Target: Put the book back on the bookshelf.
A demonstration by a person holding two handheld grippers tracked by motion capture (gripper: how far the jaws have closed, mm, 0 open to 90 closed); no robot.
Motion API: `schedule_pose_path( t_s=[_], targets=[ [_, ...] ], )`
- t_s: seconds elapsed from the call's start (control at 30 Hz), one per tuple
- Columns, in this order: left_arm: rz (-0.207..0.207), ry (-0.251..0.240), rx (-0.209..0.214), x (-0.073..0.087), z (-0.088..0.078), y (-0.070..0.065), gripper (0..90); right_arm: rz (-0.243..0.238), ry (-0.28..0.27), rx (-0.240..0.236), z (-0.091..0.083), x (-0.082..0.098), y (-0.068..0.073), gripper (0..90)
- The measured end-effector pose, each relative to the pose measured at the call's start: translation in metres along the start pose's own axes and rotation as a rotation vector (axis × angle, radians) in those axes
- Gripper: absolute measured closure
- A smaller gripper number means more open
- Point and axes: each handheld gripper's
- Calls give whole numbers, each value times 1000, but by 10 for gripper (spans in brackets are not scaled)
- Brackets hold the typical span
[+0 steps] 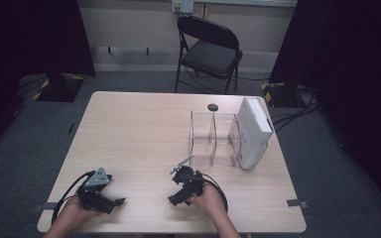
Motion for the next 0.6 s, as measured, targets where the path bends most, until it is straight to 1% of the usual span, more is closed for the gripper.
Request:
schedule_pose_path(
  t_s=[0.13, 0.3, 0.43, 0.47, 0.57, 0.6],
  targets=[
    [0, 0, 0, 0, 0, 0, 0, -26, -14, 34, 2, 2, 3, 110],
    [0, 0, 0, 0, 0, 0, 0, -57, -39, 61, 4, 4, 5, 106],
    [0, 0, 0, 0, 0, 0, 0, -76, -70, 67, 5, 7, 4, 104],
    [-1, 0, 0, 0, 0, 0, 0, -73, -76, 64, 5, 7, 4, 104],
    [-1, 0, 0, 0, 0, 0, 0, -73, -84, 65, 6, 7, 4, 103],
    [0, 0, 0, 0, 0, 0, 0, -81, -88, 64, 6, 7, 3, 103]
  ],
)
Point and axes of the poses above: each handheld gripper's, and its own axes: z roughly forward along the jaws, x roughly out of its underside, y roughly to its left, and after that the axes turned 7 degrees about z, right-handed
